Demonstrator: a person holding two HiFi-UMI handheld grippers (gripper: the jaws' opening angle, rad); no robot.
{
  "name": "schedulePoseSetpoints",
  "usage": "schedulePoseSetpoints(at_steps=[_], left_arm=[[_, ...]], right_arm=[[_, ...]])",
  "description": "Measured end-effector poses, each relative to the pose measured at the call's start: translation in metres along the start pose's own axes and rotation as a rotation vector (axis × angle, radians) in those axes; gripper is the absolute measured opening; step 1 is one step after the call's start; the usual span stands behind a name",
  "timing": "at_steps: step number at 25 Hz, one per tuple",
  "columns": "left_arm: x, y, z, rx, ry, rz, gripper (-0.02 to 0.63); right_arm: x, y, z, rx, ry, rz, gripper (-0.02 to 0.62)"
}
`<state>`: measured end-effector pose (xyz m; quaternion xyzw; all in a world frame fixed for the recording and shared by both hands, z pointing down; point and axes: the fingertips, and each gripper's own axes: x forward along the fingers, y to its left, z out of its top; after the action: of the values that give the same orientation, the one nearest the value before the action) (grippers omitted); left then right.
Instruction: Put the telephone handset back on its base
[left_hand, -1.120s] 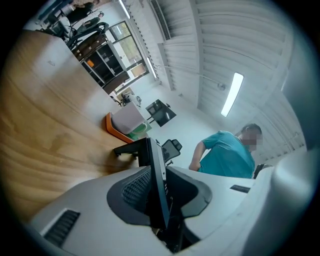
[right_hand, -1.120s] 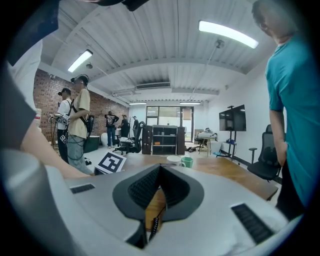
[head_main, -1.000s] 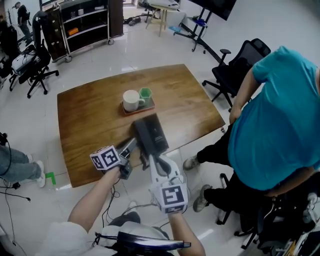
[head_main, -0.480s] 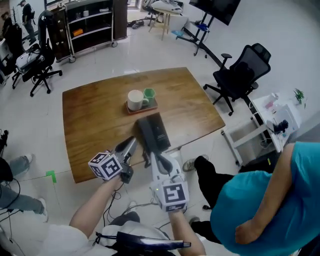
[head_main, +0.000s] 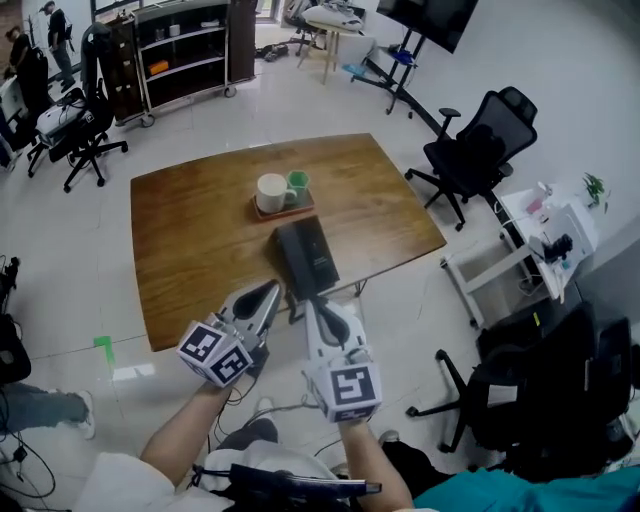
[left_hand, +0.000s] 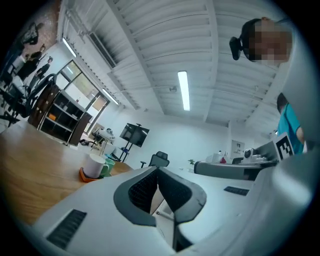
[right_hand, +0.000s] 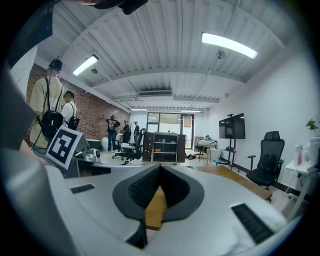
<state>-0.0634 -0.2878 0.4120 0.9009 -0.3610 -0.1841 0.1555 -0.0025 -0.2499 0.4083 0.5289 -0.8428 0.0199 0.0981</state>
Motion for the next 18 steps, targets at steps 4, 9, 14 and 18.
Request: schedulePoseSetpoints(at_steps=[4,9,14,18], left_arm=[[-0.015,-0.035,0.009,0.071,-0.003,-0.010,0.002],[-0.039,-0.079,0.015,0.136,-0.008,-0.013,0.002],[-0.060,-0.124,0.005,0.172,0.011,-0.034,0.002],[-0.079,-0.163,0.005,0.197,0.006,-0.044,0.002]], right_arm=[[-0.024,0.008,0.004,-0.012,-0.020,0.012,0.005],[-0.064,0.021,0.012,0.031,-0.059,0.017,0.005],[-0.108,0.029,0.009,0.017,-0.088,0.025,0.005],[-0.146,0.036,0.010,-0.005,-0.098,0.022,0.005]])
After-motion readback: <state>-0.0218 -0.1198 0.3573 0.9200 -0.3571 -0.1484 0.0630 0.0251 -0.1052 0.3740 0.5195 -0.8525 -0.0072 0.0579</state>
